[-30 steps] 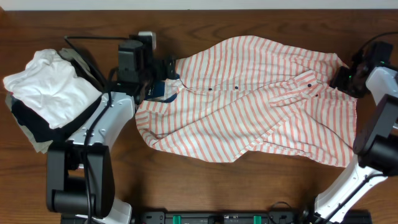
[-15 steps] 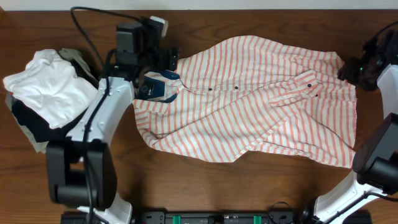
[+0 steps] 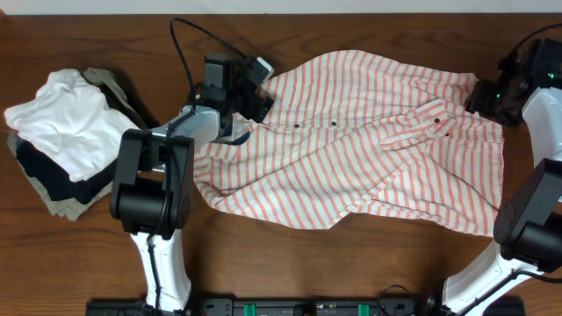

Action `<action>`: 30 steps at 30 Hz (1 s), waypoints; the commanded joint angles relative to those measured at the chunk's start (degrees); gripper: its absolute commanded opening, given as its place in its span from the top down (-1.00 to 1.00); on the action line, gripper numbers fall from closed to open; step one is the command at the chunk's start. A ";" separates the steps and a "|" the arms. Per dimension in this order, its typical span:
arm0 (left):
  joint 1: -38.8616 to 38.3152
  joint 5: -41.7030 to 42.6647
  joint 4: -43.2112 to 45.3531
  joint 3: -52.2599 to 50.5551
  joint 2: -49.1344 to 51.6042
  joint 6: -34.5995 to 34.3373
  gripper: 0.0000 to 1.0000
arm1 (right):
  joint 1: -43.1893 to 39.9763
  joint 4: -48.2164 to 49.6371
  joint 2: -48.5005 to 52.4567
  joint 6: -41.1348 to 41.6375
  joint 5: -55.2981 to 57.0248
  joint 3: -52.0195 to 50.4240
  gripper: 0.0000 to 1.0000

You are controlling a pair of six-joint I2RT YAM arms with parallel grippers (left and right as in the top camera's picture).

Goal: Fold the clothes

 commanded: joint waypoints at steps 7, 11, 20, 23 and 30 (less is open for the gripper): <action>0.09 0.66 5.66 0.55 4.83 2.36 -0.97 | 0.42 -0.07 -0.42 -0.72 -0.28 0.39 -0.08; 0.02 0.70 7.89 0.83 5.60 2.32 -0.99 | 0.42 -0.07 -0.42 -0.72 -0.28 0.39 -0.08; -0.04 4.22 6.88 0.96 6.84 1.38 -0.20 | 1.11 -0.20 -0.42 -0.72 -0.28 0.39 -0.06; -0.02 4.96 7.17 0.98 6.71 -0.96 0.72 | 1.51 -0.17 -0.42 -0.74 -0.28 0.39 -0.06; 0.02 4.98 7.10 0.98 -0.24 -11.37 0.88 | 1.53 2.19 -0.39 -1.01 0.46 0.37 0.07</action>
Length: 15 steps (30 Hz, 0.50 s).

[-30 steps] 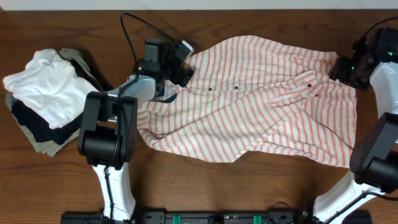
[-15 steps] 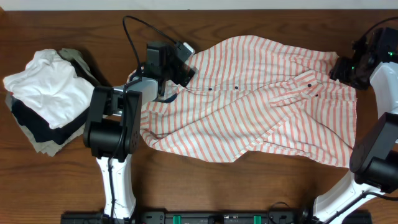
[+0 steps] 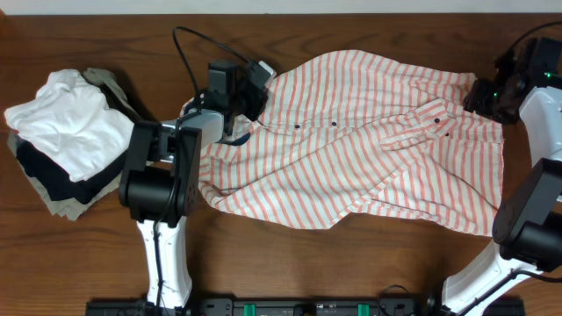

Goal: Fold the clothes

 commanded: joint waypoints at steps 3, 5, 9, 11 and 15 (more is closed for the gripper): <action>0.07 1.05 -0.20 0.83 -8.98 -9.64 0.88 | 0.74 3.32 -0.37 -1.62 1.03 0.37 0.10; 0.07 1.05 -1.05 0.83 -10.78 -11.06 0.88 | 0.74 5.40 -0.11 -2.64 0.98 0.37 0.10; 0.00 1.05 -4.37 0.83 -11.65 -12.33 0.88 | 0.85 9.35 2.01 -3.13 0.90 0.37 0.05; -0.04 1.05 -6.99 0.81 -11.65 -12.28 0.88 | 1.03 10.75 3.80 -3.76 0.35 0.37 0.00; -0.09 1.03 -10.19 0.72 -11.61 -12.26 0.88 | 1.55 13.27 7.61 -4.92 -1.46 0.37 -0.06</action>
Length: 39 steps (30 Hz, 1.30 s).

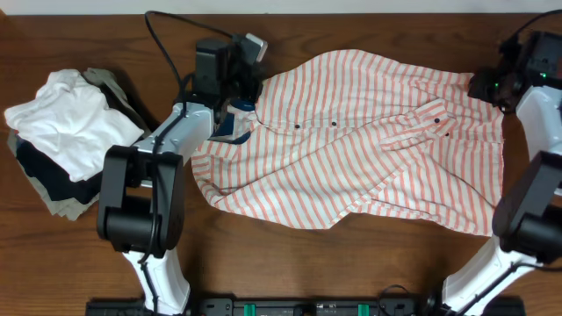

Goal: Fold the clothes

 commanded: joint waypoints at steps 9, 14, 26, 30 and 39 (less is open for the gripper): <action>-0.09 0.55 5.60 0.26 2.99 3.34 -0.22 | 3.02 10.45 10.32 -2.10 -1.36 0.35 -0.13; -0.15 0.59 10.93 0.26 7.32 3.45 -0.27 | 3.21 14.88 11.15 -1.92 -0.90 0.35 -0.16; -2.23 0.57 17.53 0.28 12.57 4.26 -0.27 | 3.21 18.25 11.32 -1.92 -0.92 0.35 -0.25; -2.49 0.57 17.70 0.28 13.22 5.60 -0.28 | 3.21 19.21 11.80 -1.92 -0.92 0.35 -0.25; -2.49 0.57 17.68 0.28 14.25 5.60 -0.27 | 3.32 21.05 16.00 -1.27 -1.77 0.35 -0.30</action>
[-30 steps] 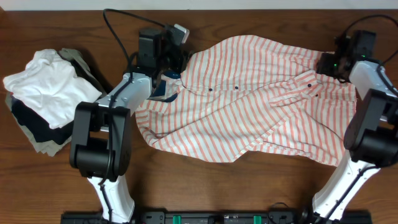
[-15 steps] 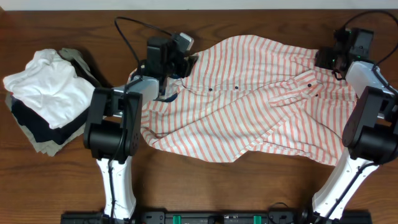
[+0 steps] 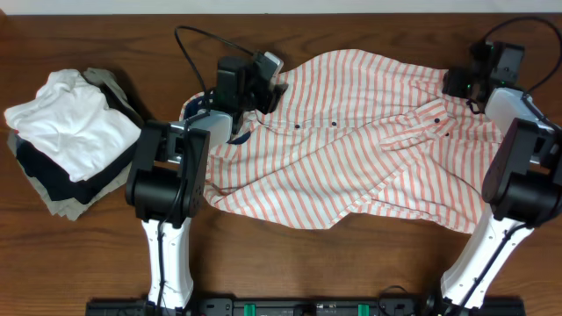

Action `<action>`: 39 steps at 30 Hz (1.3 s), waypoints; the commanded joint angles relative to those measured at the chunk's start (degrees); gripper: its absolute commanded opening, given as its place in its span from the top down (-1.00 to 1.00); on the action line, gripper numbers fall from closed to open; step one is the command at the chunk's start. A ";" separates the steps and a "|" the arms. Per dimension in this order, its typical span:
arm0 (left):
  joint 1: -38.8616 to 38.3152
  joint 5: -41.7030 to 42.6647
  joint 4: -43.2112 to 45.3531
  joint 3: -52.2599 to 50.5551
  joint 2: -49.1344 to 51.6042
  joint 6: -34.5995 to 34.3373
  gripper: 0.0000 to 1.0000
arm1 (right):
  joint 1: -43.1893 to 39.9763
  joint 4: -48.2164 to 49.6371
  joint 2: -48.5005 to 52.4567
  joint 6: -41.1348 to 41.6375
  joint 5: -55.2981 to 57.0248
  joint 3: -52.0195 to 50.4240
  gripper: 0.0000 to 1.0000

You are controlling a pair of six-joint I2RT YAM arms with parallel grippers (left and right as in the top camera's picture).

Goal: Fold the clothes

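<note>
A red-and-white striped shirt (image 3: 351, 145) lies spread out and rumpled across the middle and right of the table, buttons facing up. Its dark-lined collar (image 3: 239, 132) sits at the left end. My left gripper (image 3: 274, 81) is at the shirt's far left edge, just above the collar. My right gripper (image 3: 457, 84) is at the shirt's far right corner. The overhead view does not show how far either pair of fingers is parted, or whether any cloth is between them.
A pile of other clothes (image 3: 66, 132) sits at the left of the wooden table (image 3: 105, 254), with a white garment on top and dark and beige ones underneath. The table's far edge runs just behind both grippers.
My left gripper has shifted right and slightly nearer, onto the shirt's far left edge. My right gripper has moved left from beside the shirt to its far right corner. The shirt lies unchanged.
At first my left gripper was over the collar area and my right gripper was off the shirt's right edge. Both were much the same a second later. The left one then stood farther back and left. Now both are at the shirt's far edge, and the cloth has not moved.
</note>
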 commanded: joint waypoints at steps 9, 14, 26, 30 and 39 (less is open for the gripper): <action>0.11 0.63 0.70 0.28 1.09 1.38 0.47 | 0.46 3.04 3.34 2.58 -0.92 0.39 0.64; 0.11 0.68 3.26 0.37 0.74 0.46 0.88 | 0.39 3.19 2.86 5.11 -0.96 0.48 0.85; 0.13 0.85 -3.10 0.55 -6.75 -5.40 0.88 | 0.35 -5.90 -8.66 8.13 -1.64 0.50 0.97; 0.11 0.85 -12.90 0.55 -11.69 -6.45 0.88 | 0.02 -13.42 -14.14 8.46 -1.75 0.50 0.98; 0.13 0.81 -36.59 0.55 -22.58 -9.68 0.88 | -0.81 -31.61 -21.86 8.41 -0.02 0.50 0.97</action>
